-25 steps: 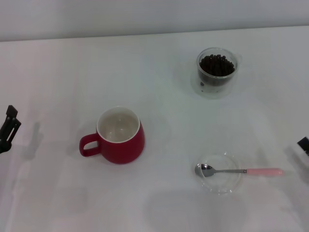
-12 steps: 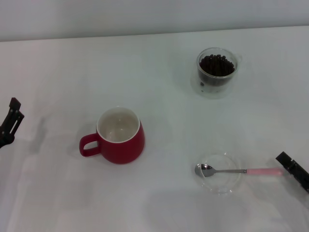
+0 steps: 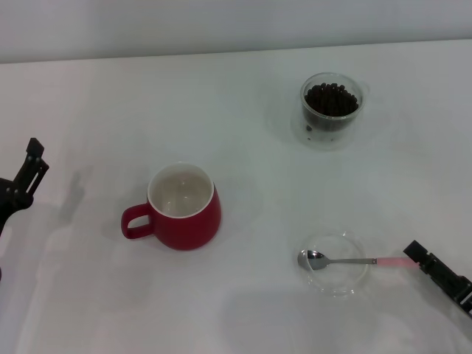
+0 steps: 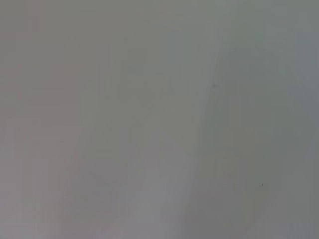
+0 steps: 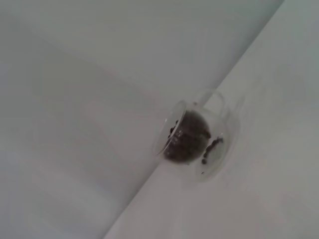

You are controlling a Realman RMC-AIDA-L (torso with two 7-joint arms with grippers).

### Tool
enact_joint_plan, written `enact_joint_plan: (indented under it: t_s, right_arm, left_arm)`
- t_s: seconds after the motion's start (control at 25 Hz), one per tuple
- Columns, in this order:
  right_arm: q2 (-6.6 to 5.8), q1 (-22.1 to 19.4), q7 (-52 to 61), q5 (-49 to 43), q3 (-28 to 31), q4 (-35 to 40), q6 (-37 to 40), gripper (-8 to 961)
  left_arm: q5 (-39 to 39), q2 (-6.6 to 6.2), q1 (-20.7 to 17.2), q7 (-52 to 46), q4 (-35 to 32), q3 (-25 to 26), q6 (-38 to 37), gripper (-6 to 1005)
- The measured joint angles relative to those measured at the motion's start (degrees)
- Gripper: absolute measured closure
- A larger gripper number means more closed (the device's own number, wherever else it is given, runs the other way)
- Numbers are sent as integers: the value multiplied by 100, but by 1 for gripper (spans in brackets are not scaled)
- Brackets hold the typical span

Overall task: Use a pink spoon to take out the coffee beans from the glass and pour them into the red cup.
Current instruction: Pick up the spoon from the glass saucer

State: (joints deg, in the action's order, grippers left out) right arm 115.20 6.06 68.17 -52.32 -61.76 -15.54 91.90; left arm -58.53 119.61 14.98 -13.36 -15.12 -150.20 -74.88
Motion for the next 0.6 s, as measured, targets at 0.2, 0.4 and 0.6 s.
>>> enact_joint_plan:
  t_s: [0.2, 0.4, 0.6]
  right_arm:
    - [8, 86, -26, -175, 190, -137, 19, 109]
    - [10, 88, -92, -599, 659, -188, -24, 122]
    - [10, 88, -244, -749, 876, -363, -53, 264]
  left_arm:
    - [0, 1, 8, 0, 0, -2, 12, 108]
    - [0, 1, 12, 0, 0, -2, 18, 107]
    - [0, 1, 54, 0, 0, -1, 18, 107]
